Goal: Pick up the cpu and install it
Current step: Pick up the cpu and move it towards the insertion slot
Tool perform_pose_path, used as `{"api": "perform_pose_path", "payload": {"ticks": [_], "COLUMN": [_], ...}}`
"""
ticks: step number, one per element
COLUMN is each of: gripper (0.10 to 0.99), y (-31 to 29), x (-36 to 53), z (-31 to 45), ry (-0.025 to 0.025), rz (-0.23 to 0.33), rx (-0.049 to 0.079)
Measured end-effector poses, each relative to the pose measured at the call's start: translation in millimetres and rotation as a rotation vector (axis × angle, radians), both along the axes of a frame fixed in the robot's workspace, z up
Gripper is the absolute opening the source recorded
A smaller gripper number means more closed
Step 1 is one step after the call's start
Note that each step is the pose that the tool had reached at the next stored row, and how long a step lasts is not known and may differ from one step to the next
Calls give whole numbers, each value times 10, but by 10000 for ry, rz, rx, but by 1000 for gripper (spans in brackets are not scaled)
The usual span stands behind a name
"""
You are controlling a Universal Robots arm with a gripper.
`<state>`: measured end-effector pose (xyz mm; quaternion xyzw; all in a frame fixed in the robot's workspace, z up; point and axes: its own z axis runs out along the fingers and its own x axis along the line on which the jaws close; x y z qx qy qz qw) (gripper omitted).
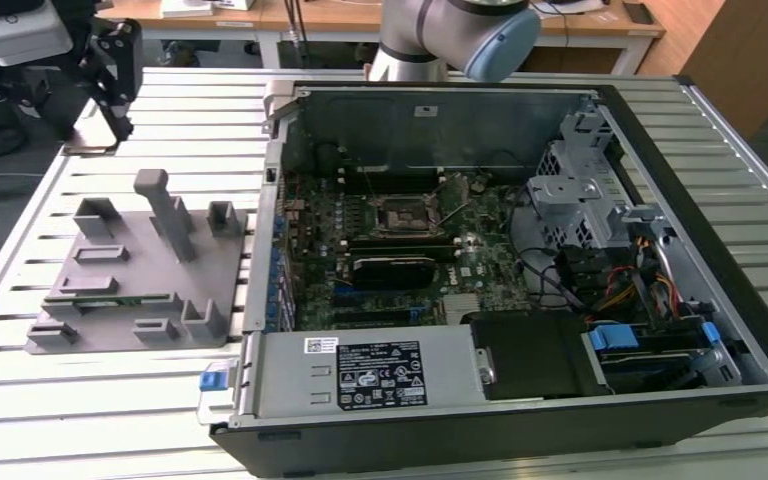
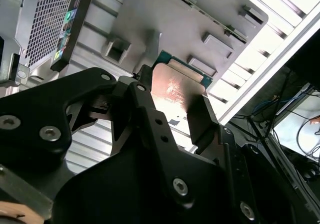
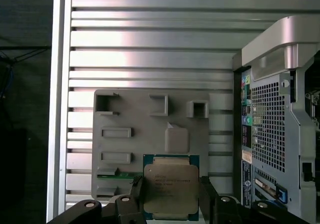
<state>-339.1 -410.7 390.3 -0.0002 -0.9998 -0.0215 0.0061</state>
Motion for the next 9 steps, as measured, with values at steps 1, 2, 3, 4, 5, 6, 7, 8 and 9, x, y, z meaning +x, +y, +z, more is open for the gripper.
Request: {"api": "perform_pose_path", "payload": {"ticks": [1,2,3,4,5,6,7,8,9], "gripper": [525,525,525,525,525,525,525,525,525], "y": [0,1,1,1,2,2,2,2,2], "x": [11,25,43,61,80,99,121,141,157], "z": [0,0,0,0,0,0,0,-1,-1], "ry": [0,0,0,0,1,0,0,0,0], "rz": [0,0,0,0,0,0,0,0,0], "rx": [0,0,0,0,-1,0,-1,0,0]}}
